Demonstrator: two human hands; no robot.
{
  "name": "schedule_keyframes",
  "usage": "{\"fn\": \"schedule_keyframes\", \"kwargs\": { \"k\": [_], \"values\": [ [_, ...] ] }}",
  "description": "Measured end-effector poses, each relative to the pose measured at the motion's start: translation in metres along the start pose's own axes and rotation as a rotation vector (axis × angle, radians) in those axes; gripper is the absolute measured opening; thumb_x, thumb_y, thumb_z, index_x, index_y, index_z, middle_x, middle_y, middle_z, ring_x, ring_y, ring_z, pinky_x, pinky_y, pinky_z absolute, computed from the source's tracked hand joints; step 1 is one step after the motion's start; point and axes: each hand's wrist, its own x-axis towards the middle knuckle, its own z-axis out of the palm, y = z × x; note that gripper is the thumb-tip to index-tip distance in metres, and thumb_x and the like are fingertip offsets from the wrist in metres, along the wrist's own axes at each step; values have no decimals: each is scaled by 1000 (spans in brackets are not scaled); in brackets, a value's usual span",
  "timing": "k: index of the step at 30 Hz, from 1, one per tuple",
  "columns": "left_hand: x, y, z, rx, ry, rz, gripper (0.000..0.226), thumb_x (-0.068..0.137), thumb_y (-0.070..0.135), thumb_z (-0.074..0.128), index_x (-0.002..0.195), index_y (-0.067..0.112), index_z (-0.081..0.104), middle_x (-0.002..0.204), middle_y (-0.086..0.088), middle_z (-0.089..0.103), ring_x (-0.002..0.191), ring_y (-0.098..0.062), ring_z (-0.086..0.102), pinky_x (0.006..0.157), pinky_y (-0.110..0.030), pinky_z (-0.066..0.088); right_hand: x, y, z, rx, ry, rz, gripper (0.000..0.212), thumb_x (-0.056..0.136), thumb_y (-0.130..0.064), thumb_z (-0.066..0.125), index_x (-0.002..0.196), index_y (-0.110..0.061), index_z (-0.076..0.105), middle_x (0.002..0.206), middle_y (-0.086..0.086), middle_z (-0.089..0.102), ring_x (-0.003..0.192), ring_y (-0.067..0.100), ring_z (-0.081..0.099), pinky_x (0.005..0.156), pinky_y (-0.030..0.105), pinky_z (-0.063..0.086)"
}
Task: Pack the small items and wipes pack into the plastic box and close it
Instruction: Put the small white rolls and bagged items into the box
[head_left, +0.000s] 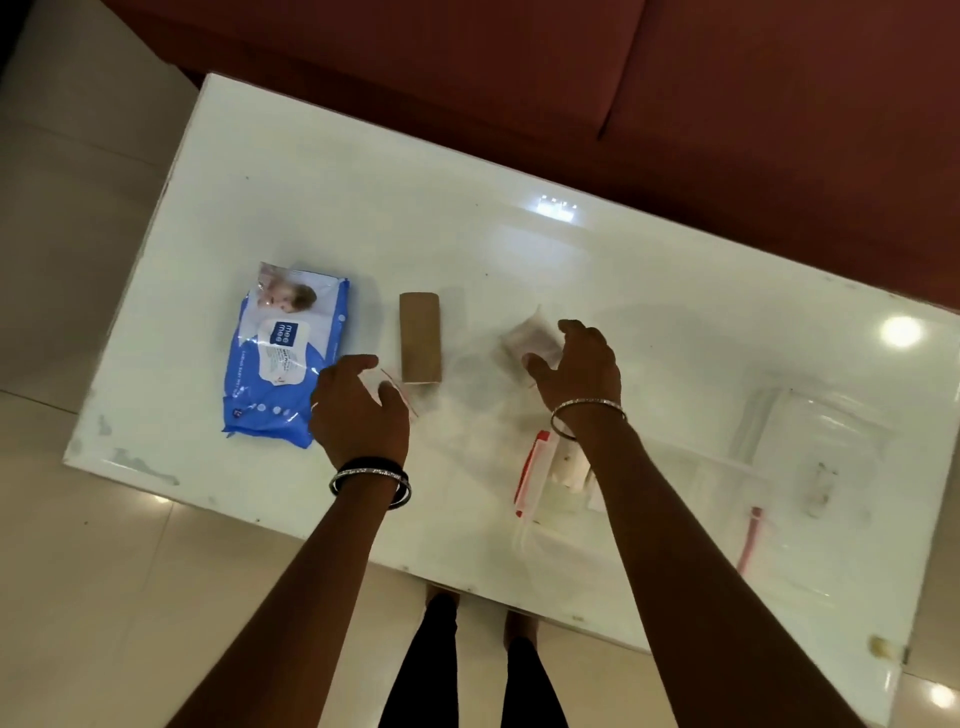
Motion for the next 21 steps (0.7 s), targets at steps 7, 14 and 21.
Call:
{"fn": "schedule_keyframes", "kwargs": {
  "k": [7, 14, 21],
  "values": [
    [8, -51, -7, 238, -307, 75, 61, 74, 29, 77, 129, 17, 53, 126, -10, 59, 121, -33, 50, 95, -49, 46, 13, -15, 17, -195, 6, 65, 48, 84, -31, 69, 123, -8, 53, 121, 14, 55, 118, 35, 52, 90, 39, 47],
    [14, -61, -13, 130, -312, 112, 51, 71, 30, 79, 115, 13, 60, 111, -8, 64, 107, -28, 58, 85, -41, 51, 12, -16, 18, -196, 71, 60, 44, 71, -34, 76, 104, -10, 63, 105, 11, 65, 107, 32, 58, 81, 37, 50],
    [-6, -25, -36, -289, -435, -48, 49, 62, 27, 87, 102, 17, 60, 97, 4, 65, 89, -17, 65, 71, -21, 51, -30, -24, -17, 339, 350, 30, 49, 62, -37, 87, 90, -10, 58, 78, -3, 62, 72, 15, 59, 62, 11, 42]
  ]
}}
